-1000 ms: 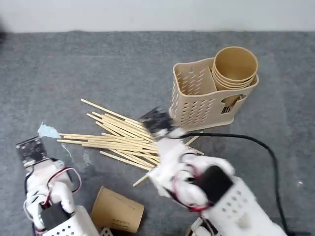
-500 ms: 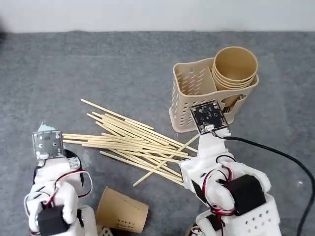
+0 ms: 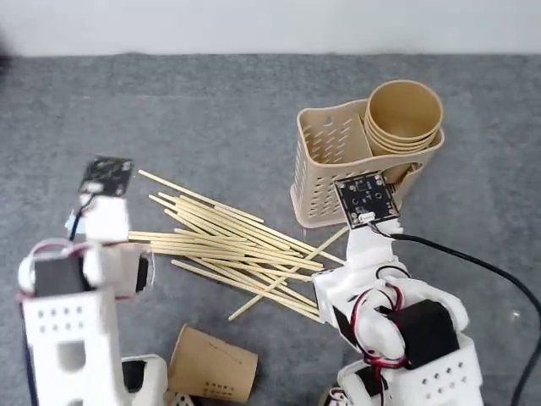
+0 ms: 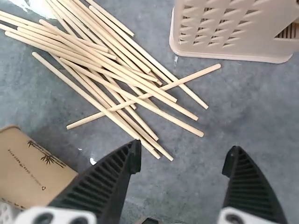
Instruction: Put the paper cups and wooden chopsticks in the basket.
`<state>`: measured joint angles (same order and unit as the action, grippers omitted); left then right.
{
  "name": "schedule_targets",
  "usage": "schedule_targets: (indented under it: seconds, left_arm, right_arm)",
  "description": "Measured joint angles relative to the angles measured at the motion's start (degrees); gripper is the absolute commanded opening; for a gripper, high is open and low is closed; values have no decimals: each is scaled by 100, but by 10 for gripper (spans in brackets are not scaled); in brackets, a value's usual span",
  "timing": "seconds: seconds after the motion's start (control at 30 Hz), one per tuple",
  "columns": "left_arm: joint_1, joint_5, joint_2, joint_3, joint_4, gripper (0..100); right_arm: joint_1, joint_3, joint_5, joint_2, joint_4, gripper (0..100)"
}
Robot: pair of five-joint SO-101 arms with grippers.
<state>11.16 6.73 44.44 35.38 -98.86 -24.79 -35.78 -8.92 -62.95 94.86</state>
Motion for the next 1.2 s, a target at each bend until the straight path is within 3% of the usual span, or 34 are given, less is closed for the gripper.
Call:
schedule_targets:
  seconds: [0.17,0.4,0.57,0.9,1.2]
  left_arm:
    - [-62,624,-862,-62,-26,13]
    - [-62,967,-1310,-62,-26,13]
    - [105,985,-1310,-62,44,13]
    - [1125,985,-1345,-62,431,13]
    - [1310,976,-1345,-62,440,13]
  right_arm:
    - [360,0,0,0,0,302]
    - [360,0,0,0,0,300]
    - [-765,-123,-97,-26,0,300]
    - [-3956,-1020,-563,0,-563,299]
    - [-5169,-1530,-527,527,-1582,302]
